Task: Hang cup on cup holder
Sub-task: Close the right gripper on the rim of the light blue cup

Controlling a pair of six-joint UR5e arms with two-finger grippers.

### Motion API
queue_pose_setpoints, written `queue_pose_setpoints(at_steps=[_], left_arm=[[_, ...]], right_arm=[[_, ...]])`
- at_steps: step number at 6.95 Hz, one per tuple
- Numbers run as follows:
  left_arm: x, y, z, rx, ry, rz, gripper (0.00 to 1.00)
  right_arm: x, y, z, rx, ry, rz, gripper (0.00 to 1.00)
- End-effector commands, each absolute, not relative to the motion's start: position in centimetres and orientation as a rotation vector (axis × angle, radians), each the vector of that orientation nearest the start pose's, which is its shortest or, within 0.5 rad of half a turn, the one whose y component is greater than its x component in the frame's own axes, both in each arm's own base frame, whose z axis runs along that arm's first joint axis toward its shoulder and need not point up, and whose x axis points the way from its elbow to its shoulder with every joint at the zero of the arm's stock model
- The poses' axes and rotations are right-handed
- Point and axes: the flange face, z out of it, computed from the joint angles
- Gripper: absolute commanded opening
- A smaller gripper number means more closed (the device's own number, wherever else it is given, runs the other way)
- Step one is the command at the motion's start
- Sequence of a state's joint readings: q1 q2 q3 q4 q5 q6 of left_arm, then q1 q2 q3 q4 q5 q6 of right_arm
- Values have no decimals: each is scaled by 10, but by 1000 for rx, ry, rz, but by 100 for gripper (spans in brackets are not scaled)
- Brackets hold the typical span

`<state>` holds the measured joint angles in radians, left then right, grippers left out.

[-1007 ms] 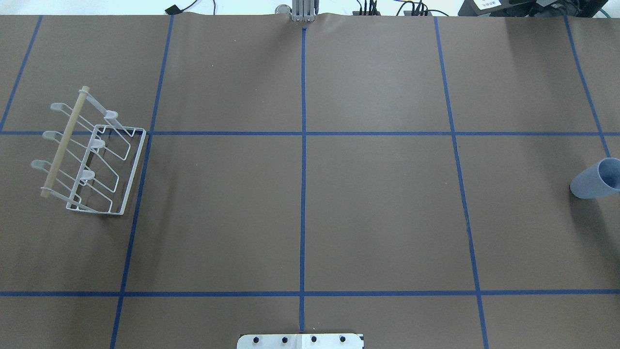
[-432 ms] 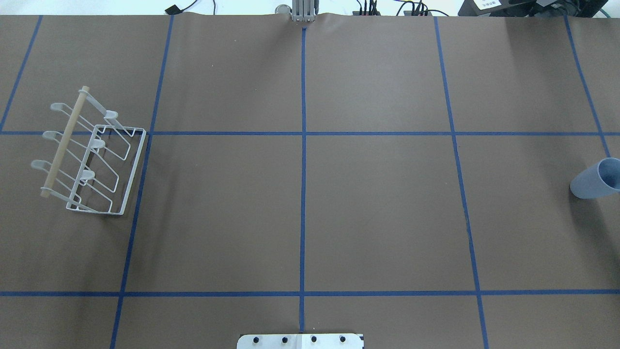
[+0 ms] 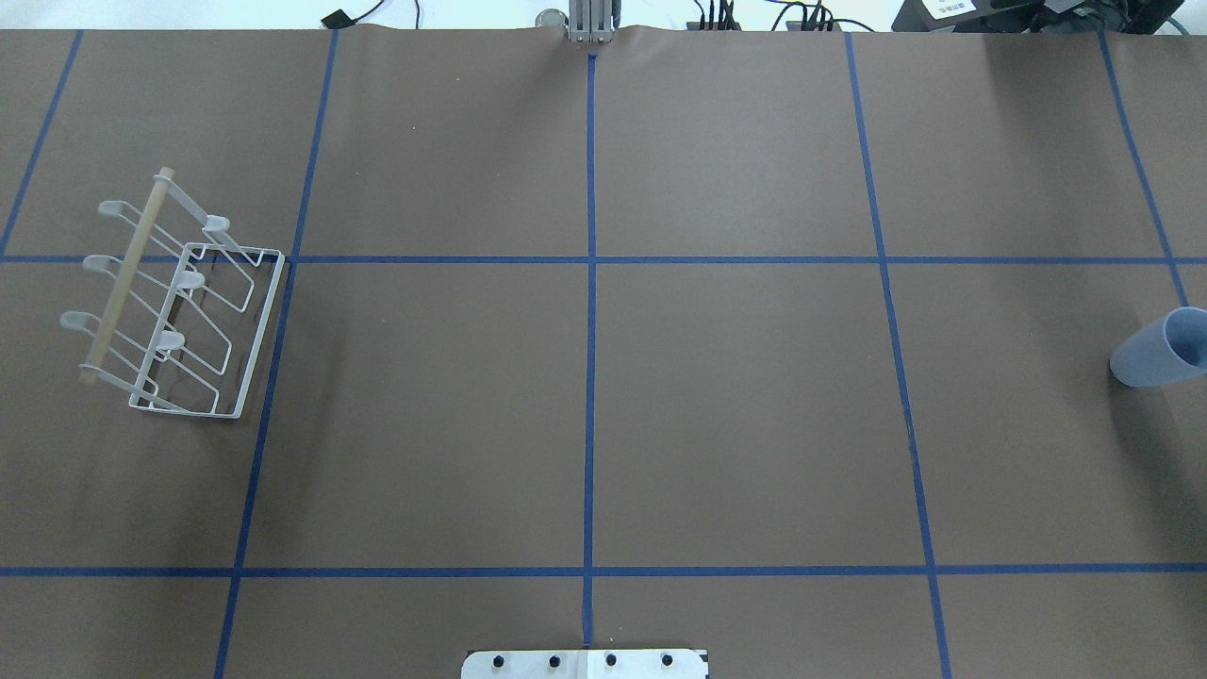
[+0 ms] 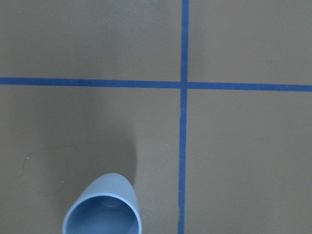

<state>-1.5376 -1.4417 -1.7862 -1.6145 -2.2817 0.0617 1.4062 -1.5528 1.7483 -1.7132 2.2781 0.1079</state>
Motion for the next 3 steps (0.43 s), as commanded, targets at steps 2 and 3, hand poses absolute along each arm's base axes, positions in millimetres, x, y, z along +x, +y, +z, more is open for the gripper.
queue_pose_setpoints(at_steps=[2, 3], left_arm=[[-53, -450, 612, 136, 708, 139, 99], [-52, -450, 610, 139, 709, 140, 99]], right_arm=[[-32, -491, 603, -91, -725, -122, 100], [-44, -489, 610, -109, -721, -154, 100]])
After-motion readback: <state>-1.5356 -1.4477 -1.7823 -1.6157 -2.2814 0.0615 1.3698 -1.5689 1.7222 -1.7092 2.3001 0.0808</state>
